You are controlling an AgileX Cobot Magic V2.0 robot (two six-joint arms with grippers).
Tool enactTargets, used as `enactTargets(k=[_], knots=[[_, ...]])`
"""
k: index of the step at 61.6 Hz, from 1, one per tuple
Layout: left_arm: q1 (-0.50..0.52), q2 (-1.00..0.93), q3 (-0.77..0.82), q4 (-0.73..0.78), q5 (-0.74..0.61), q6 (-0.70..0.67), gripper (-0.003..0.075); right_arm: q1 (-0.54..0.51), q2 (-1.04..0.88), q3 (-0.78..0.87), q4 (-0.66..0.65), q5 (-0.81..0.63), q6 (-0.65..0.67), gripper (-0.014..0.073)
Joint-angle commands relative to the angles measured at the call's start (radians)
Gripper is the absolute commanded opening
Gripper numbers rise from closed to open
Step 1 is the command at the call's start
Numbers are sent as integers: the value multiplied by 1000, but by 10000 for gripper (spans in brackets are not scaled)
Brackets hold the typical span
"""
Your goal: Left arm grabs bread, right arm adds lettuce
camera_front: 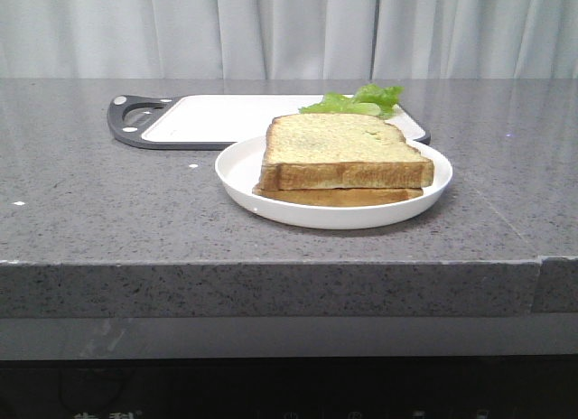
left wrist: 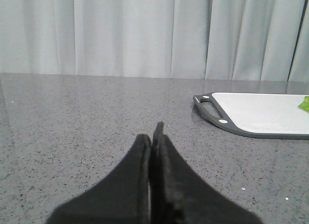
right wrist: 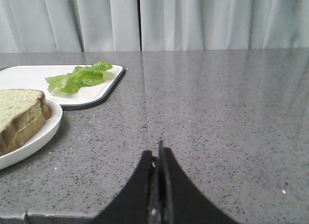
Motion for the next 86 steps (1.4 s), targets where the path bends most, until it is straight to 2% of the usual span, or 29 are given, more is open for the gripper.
enactTargets(k=[1,48,65,70,86], knots=[[1,-17,5,-8,-75,-3,-20,-3,-21,-3,-11,-84,0,-118],[1,-17,5,-8,-75,-3,-20,-3,-21,-3,-11,-84,0,-118],[1,-17,-29,-27,-150,-3,-20,-3,-21,-29,-6,-114,0,-118],[1,-15,-88,-50,-108,-3,-20,-3,-21,-85,-5,-83,0,-118],[1,79,-413,-48,174,-3,-20,-3,63,-361,-6,77,0,-118]])
